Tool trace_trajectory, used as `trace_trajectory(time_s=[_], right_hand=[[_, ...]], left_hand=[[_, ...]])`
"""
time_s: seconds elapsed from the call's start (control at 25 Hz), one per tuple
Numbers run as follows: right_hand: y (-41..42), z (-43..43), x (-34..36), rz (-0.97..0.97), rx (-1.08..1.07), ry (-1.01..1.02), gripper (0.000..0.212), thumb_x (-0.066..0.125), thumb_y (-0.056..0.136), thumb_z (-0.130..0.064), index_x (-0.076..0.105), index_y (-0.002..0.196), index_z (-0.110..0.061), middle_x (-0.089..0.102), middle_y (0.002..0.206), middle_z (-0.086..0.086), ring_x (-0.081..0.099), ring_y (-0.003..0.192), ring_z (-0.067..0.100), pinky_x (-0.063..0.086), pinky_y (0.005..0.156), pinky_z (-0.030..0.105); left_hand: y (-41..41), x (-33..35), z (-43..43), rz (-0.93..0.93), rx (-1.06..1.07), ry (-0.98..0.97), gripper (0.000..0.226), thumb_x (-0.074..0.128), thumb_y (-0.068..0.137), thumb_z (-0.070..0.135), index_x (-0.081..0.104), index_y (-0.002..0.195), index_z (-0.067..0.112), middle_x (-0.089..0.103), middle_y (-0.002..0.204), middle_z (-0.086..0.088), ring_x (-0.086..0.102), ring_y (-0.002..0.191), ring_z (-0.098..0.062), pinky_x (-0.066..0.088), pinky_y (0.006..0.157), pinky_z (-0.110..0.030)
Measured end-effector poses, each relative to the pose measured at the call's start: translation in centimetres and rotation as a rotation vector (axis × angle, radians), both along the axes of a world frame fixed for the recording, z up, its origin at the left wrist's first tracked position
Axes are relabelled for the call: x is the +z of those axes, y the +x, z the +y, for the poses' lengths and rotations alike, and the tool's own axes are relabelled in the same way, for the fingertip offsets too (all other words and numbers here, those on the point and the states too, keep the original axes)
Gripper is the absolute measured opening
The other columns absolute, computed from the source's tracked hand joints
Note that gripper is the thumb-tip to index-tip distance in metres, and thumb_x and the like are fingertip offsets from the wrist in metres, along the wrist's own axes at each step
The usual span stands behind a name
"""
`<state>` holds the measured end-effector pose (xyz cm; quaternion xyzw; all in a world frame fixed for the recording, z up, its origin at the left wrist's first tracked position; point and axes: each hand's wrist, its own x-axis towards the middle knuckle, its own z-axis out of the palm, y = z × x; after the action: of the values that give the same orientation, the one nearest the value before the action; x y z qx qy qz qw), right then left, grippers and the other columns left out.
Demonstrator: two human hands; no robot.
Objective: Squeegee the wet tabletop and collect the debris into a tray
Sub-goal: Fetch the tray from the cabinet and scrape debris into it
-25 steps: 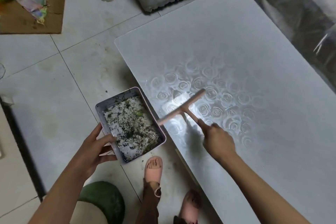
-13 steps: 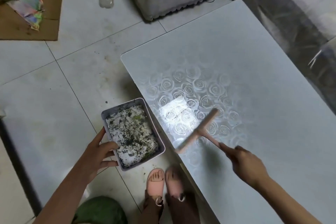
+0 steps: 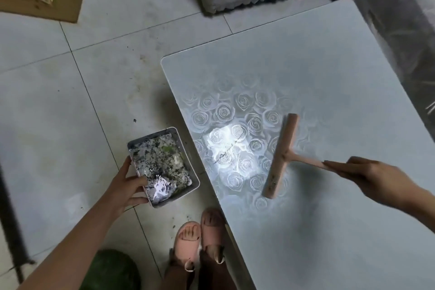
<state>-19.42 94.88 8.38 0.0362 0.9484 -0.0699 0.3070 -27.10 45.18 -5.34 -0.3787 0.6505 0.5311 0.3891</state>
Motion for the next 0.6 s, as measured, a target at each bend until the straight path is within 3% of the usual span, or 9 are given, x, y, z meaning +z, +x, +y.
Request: trace_trajectory(time_s=[0.16, 0.36, 0.6], right_hand=[[-4.6, -1.1, -2.6, -0.029, 0.138, -0.03, 0.043, 0.043, 0.097, -0.03, 0.04, 0.135, -0.051, 0.051, 0.09, -0.015, 0.056, 0.079, 0.013, 0.05, 0.067, 0.036], [-8.3, -7.8, -5.5, -0.012, 0.288, -0.267, 0.051, 0.046, 0.097, -0.024, 0.029, 0.137, -0.052, 0.055, 0.098, -0.006, 0.059, 0.086, 0.019, 0.049, 0.07, 0.037], [-11.1, -14.4, -6.4, 0.12, 0.498, -0.237, 0.051, 0.039, 0.097, -0.025, 0.033, 0.139, -0.053, 0.052, 0.096, -0.009, 0.057, 0.079, 0.019, 0.034, 0.054, 0.029]], left_hand=[[-0.3, -2.7, 1.5, -0.008, 0.019, 0.008, 0.093, 0.062, 0.084, -0.006, 0.017, 0.149, 0.044, 0.068, 0.099, -0.004, 0.067, 0.08, -0.024, 0.057, 0.062, -0.038], [-1.0, -3.8, 2.9, 0.003, -0.025, 0.036, 0.095, 0.066, 0.083, -0.003, 0.016, 0.148, 0.047, 0.068, 0.105, 0.0, 0.069, 0.086, -0.021, 0.058, 0.059, -0.036], [-1.2, -4.1, 2.5, 0.002, -0.032, 0.049, 0.097, 0.066, 0.081, -0.003, 0.016, 0.148, 0.045, 0.069, 0.103, 0.001, 0.07, 0.084, -0.019, 0.058, 0.056, -0.034]])
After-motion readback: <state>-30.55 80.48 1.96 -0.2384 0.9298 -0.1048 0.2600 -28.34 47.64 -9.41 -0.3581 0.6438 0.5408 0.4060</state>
